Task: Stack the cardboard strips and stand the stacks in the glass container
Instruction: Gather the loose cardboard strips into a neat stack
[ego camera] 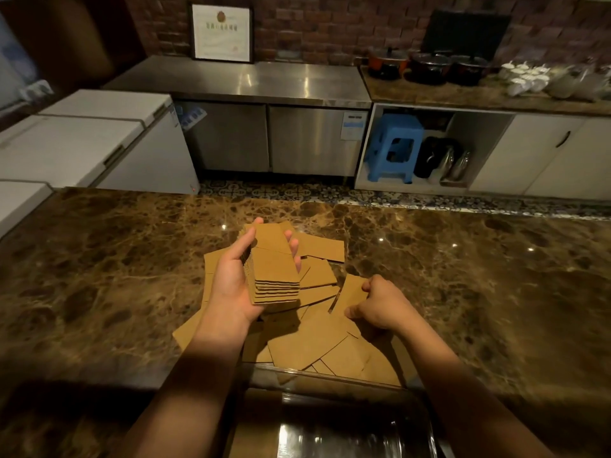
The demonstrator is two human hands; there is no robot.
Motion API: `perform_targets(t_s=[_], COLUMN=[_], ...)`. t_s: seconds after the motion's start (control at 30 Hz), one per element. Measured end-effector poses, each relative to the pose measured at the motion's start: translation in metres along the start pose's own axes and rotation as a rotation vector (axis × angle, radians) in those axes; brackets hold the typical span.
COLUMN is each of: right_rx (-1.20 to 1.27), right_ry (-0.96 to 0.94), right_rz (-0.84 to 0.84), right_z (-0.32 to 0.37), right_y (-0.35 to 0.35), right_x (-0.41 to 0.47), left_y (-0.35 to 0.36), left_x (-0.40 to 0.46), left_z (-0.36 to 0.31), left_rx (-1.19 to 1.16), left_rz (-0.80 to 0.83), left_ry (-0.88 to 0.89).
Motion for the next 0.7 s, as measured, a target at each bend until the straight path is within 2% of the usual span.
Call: perform_targets(t_s=[0.07, 0.17, 0.23, 0.33, 0.47, 0.6, 0.7], right_rx=[0.023, -0.141, -0.155, 0.05, 0.395, 0.695, 0.619], right_ry=[0.032, 0.047, 0.049, 0.047, -0.015, -0.067, -0.163], right_rz=[-0.021, -0.094, -0.083, -0.088, -0.282, -0.101, 0.017], right_z=[0.001, 0.01, 0.018, 0.026, 0.032, 0.079, 0.127], right_y=[-0.002, -0.008, -0.007, -0.009, -0.036, -0.04, -0.018], right_x=[0.0, 0.0, 0.003, 0.014, 0.034, 0.039, 0.04], left_y=[-0.004, -0.005, -0.005, -0.007, -0.017, -0.025, -0.03], left_x=[0.001, 0.002, 0.002, -0.001, -0.004, -0.004, -0.004], left_z=[-0.002, -0.006, -0.008, -0.017, -0.032, -0.042, -0.044], left_rx=[-0.007, -0.018, -0.015, -0.003, 0.066, 0.065, 0.058], left_rz=[-0.019, -0.027, -0.031, -0.046, -0.112, -0.138, -0.151], left_ry=[0.008, 0.026, 0.038, 0.065, 0.094, 0.112, 0.114])
Point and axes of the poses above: each hand's wrist, its own x-axis towards the middle knuckle, its own y-axis out of the palm, z = x × y, the point moved 5 cm from there along x, towards the middle knuckle, and after that the axes turned 5 degrees about -z, right-handed, at the moved point
